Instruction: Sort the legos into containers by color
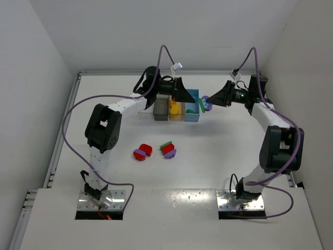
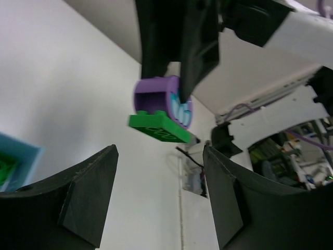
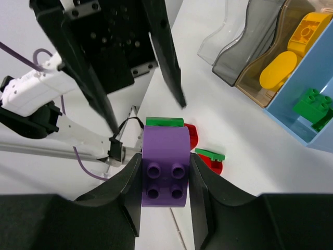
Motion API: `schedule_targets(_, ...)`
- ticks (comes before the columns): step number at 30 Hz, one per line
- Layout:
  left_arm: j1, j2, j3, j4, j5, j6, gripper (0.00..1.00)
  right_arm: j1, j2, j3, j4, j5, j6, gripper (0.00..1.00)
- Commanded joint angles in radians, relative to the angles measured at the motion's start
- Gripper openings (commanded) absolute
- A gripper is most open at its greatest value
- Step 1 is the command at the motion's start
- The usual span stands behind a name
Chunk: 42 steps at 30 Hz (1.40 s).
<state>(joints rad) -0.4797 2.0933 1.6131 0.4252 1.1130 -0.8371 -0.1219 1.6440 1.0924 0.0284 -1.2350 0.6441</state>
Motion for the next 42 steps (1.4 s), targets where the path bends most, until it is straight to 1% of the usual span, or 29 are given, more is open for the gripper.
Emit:
schedule_targets(1, -0.025, -0.036, -0.053, 0.309, 0.126, -0.187, 0.72, 0.016, 0.014, 0.037, 0.099, -0.044, 0.057, 0.00)
schedule_targets(2, -0.036, -0.036, -0.064, 0.328, 0.127, -0.226, 0.72, 0.016, 0.014, 0.037, 0.099, -0.044, 0.068, 0.00)
schedule_targets(4, -0.036, -0.036, -0.064, 0.317, 0.127, -0.226, 0.72, 0.016, 0.014, 0.037, 0.099, -0.053, 0.068, 0.00)
schedule_targets(11, -0.045, -0.036, -0.064, 0.280, 0.084, -0.184, 0.73, 0.056, -0.009, 0.034, 0.108, -0.072, 0.077, 0.00)
schedule_targets(13, -0.054, -0.036, -0.064, 0.253, 0.074, -0.160, 0.73, 0.065, -0.018, 0.024, 0.108, -0.072, 0.077, 0.00)
schedule_targets(15, -0.054, -0.036, -0.044, 0.190, 0.065, -0.113, 0.73, 0.065, -0.018, 0.015, 0.108, -0.072, 0.077, 0.00)
schedule_targets(17, -0.063, -0.036, -0.044, 0.166, 0.065, -0.100, 0.73, 0.076, -0.018, 0.015, 0.117, -0.072, 0.077, 0.00)
schedule_targets(23, -0.063, -0.036, -0.025, 0.009, 0.045, 0.033, 0.73, 0.094, -0.036, 0.037, 0.117, -0.072, 0.077, 0.00)
schedule_targets(26, -0.063, -0.036, -0.025, -0.003, 0.034, 0.046, 0.73, 0.094, -0.036, 0.037, 0.117, -0.072, 0.077, 0.00)
schedule_targets(32, -0.063, -0.045, -0.015, -0.120, 0.016, 0.141, 0.73, 0.094, -0.036, 0.037, 0.117, -0.072, 0.077, 0.00)
schedule_targets(35, -0.063, -0.055, -0.024, -0.120, 0.016, 0.150, 0.73, 0.094, -0.036, 0.037, 0.117, -0.072, 0.077, 0.00)
schedule_targets(36, -0.063, -0.055, -0.024, -0.111, 0.016, 0.150, 0.71, 0.094, -0.045, 0.037, 0.117, -0.072, 0.077, 0.00)
schedule_targets(39, -0.063, -0.055, -0.056, 0.007, 0.028, 0.057, 0.59, 0.094, -0.046, 0.018, 0.117, -0.072, 0.077, 0.00)
schedule_targets(40, -0.063, -0.055, -0.077, 0.102, 0.028, -0.017, 0.53, 0.094, -0.046, 0.018, 0.117, -0.072, 0.077, 0.00)
schedule_targets(41, -0.063, -0.055, -0.087, 0.151, 0.037, -0.055, 0.42, 0.094, -0.046, 0.018, 0.117, -0.072, 0.077, 0.00)
schedule_targets(42, -0.054, -0.055, -0.096, 0.199, 0.050, -0.092, 0.38, 0.094, -0.046, 0.018, 0.117, -0.063, 0.077, 0.00)
